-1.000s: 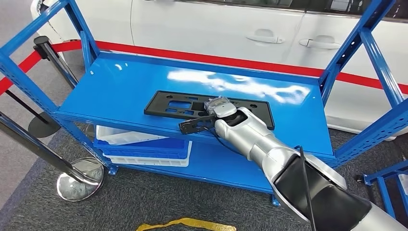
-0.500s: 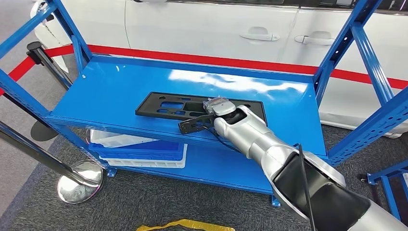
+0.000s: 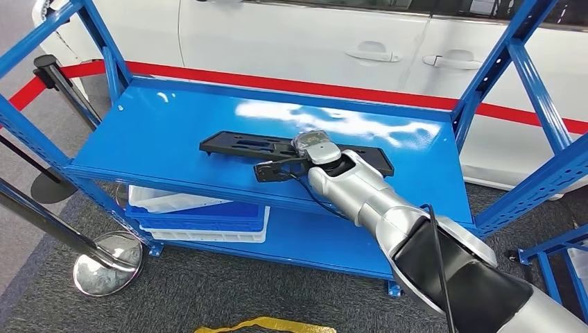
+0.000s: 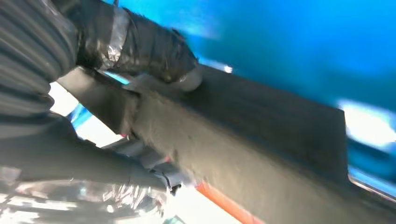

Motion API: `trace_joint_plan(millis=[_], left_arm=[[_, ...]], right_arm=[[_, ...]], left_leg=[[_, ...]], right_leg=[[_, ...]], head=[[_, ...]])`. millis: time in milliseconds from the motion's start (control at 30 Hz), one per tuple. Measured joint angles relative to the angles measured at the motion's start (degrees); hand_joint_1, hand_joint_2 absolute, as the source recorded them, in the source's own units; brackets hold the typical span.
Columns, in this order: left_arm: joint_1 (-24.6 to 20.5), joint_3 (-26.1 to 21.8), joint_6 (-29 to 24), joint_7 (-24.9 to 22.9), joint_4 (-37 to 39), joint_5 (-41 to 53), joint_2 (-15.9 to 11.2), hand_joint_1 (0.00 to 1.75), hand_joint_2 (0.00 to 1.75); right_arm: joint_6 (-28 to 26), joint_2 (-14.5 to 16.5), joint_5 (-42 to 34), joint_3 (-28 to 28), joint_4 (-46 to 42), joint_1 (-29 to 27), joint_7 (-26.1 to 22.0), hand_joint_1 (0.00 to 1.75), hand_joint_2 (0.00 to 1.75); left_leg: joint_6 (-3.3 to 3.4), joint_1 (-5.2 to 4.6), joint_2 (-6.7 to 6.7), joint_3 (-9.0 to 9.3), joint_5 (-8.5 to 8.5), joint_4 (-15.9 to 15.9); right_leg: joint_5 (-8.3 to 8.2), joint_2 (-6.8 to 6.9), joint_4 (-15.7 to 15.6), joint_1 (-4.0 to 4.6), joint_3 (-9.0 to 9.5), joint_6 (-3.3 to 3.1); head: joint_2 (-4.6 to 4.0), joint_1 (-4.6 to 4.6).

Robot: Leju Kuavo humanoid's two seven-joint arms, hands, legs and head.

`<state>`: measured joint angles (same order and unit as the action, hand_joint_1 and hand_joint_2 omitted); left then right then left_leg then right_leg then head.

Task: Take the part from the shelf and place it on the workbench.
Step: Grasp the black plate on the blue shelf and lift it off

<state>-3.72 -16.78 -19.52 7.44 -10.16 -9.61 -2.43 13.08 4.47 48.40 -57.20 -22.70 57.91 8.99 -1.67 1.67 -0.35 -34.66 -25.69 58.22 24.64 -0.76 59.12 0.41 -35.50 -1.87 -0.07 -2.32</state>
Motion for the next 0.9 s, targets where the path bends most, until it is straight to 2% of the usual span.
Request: trace_joint_plan(millis=[167, 533, 667, 800, 900], left_arm=[[-0.01, -0.09, 0.11, 0.14, 0.00, 0.01, 0.00, 0.00, 0.00], [-0.02, -0.12, 0.21, 0.19, 0.00, 0.11, 0.01, 0.00, 0.00], [-0.02, -0.18, 0.31, 0.36, 0.00, 0.58, 0.01, 0.00, 1.75], [-0.02, -0.19, 1.04, 1.26, 0.00, 1.60, 0.01, 0.00, 1.75], [0.01, -0.19, 2.27, 2.47, 0.00, 2.65, 0.01, 0.00, 1.75]], right_arm=[[-0.97, -0.01, 0.28, 0.00, -0.04, -0.07, -0.31, 1.75, 1.75], [-3.23, 0.08, 1.94, 0.00, -0.41, -0.15, -1.70, 1.75, 1.75], [-8.12, 0.40, 6.23, 0.00, -2.14, -0.15, -1.96, 1.75, 1.75], [-13.36, 0.51, 13.37, 0.00, -6.88, -0.06, -0.34, 1.75, 1.75], [-12.46, 0.34, 19.05, -0.01, -13.42, 0.21, -0.03, 1.75, 1.75]], left_leg=[[0.05, -0.01, -0.04, -0.01, -0.02, -0.01], [0.18, 0.02, -0.04, 0.15, 0.12, -0.43], [0.19, 0.03, -0.03, 0.17, 0.19, -0.58], [0.17, 0.03, -0.03, 0.19, 0.24, -0.66], [0.17, 0.03, -0.01, 0.19, 0.24, -0.69]], right_leg=[[-0.02, 0.03, -0.08, -0.14, 0.01, 0.30], [-0.01, 0.02, -0.05, -0.24, -0.09, 0.30], [-0.02, -0.02, -0.02, -0.24, -0.16, 0.29], [-0.01, -0.01, -0.02, -0.24, -0.19, 0.28], [-0.01, -0.04, -0.01, -0.23, -0.23, 0.28]], head=[[0.00, 0.03], [0.00, 0.04], [0.00, 0.05], [0.00, 0.04], [0.00, 0.05]])
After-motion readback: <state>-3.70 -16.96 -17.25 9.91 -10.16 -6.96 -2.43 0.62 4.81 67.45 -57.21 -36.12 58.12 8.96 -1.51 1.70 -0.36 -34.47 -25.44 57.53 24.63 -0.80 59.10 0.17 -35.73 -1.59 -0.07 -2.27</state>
